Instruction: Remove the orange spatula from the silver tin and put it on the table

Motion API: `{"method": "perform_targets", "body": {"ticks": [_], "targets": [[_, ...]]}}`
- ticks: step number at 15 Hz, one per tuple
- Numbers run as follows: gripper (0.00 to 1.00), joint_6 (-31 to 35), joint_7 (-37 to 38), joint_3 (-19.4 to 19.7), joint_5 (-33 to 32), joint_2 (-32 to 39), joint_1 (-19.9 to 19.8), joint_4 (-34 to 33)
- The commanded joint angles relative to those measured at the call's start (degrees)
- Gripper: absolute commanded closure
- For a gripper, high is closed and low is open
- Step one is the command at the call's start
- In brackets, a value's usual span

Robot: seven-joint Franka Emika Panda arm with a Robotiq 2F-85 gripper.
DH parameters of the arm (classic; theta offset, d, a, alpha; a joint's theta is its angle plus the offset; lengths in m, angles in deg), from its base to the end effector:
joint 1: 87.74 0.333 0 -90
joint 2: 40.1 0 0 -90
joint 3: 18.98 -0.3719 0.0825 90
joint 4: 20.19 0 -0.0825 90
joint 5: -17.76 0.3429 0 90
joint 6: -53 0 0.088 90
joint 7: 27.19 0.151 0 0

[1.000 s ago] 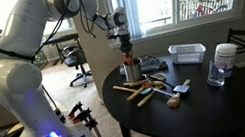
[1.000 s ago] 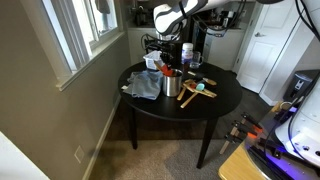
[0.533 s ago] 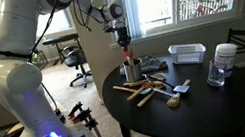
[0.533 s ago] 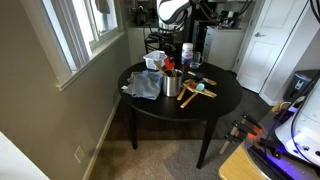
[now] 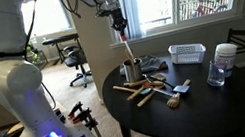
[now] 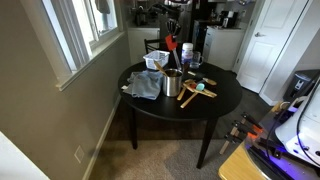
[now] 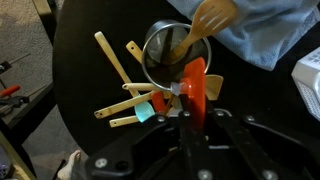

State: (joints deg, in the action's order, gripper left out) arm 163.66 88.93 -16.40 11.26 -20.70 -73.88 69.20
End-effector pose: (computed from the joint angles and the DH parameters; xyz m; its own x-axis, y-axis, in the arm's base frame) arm 0.6349 0.1178 0.4770 -0.2190 -0.9710 0.0963 -0.9740 0.2116 -0.0808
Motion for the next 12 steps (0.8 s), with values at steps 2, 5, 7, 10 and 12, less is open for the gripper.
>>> {"method": "perform_targets", "body": {"ticks": [2, 5, 7, 10, 12], "targets": [[0.92, -0.9, 4.8, -0.9, -4.7, -4.6, -0.3, 2.1], [0.92, -2.1, 6.9, -0.8, -7.9, -4.4, -0.5, 1.8], [0.92, -3.3, 8.3, -0.6, -9.7, -3.7, -0.8, 1.9], [0.92, -4.2, 9.4, -0.3, -10.5, -2.8, -1.8, 4.1], [0.92, -2.1, 8.6, -0.2, -9.9, -2.8, -3.0, 7.2]]}}
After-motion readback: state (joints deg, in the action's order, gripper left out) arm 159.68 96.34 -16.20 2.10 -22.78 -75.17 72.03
